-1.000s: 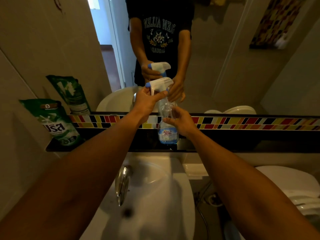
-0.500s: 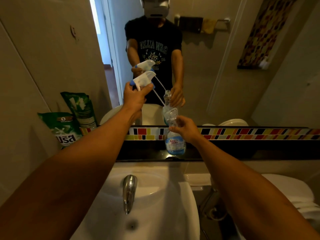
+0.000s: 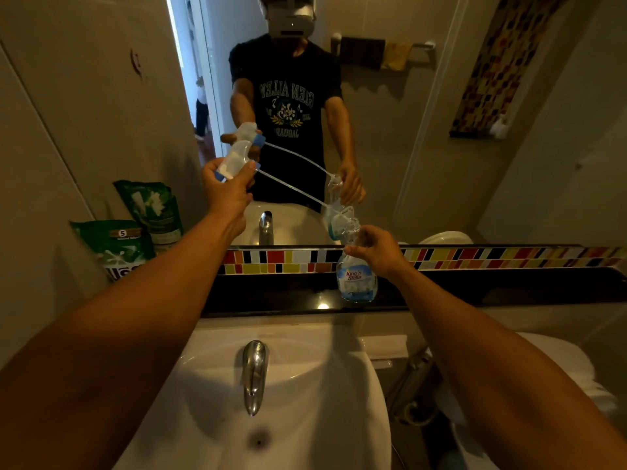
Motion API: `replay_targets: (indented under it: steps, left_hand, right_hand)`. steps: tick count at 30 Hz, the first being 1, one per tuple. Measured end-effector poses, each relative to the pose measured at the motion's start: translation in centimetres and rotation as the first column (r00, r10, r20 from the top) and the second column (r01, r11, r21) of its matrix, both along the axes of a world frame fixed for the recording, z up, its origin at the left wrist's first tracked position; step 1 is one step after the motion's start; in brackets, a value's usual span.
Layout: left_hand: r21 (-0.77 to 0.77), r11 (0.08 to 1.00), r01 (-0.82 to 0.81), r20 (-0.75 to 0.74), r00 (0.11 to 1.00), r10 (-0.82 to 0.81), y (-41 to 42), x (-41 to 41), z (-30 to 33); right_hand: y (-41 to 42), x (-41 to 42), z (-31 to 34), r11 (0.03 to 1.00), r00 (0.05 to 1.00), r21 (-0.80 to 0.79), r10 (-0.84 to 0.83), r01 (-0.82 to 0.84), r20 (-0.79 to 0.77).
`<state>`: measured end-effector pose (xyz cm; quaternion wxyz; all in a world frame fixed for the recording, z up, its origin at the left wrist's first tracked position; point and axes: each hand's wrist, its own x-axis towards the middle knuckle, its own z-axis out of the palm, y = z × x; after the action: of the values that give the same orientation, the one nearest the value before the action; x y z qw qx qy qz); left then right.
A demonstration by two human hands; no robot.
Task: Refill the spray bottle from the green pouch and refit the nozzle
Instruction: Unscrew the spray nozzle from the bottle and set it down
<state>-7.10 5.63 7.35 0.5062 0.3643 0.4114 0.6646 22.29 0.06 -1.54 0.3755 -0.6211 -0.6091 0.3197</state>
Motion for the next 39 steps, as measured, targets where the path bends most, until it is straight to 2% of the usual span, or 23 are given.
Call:
replay_targets:
  steps: [7, 15, 24, 29, 36, 39]
  left_hand:
    - [-0.04, 0.999, -0.022, 0.098, 0.995, 0.026, -0.6, -0.2, -0.6]
    - [-0.218, 0.976, 0.029, 0.157, 0.988, 0.006, -0.9, -1.2, -3.0]
    - [-0.42, 0.906, -0.048, 0.065, 0.994, 0.083, -1.0, -2.5, -5.7]
    - [-0.439, 0.893, -0.097, 0.093, 0.984, 0.152, -1.3, -3.7, -7.8]
    - [-0.481, 0.86, -0.171, -0.037, 0.984, 0.175, -1.9, -4.1, -11.5]
    - [-0.502, 0.851, -0.156, -0.038, 0.987, 0.158, -2.2, -3.9, -13.3]
  right_hand:
    - [-0.2, 0.0, 0.2, 0.998, 0.999, 0.054, -0.023, 0.024, -0.029]
    - [0.4, -0.4, 0.8, 0.992, 0.99, 0.097, -0.062, 0.075, -0.129]
    - [0.6, -1.0, 0.5, 0.994, 0.99, 0.084, -0.059, 0.07, -0.127]
    - [0.6, -1.1, 0.2, 0.996, 0.991, 0.072, -0.045, 0.054, -0.123]
    - [0.6, -2.0, -0.3, 0.997, 0.993, 0.071, -0.011, 0.019, -0.114]
    - [0.9, -2.8, -0.7, 0.998, 0.995, 0.069, 0.011, -0.004, -0.103]
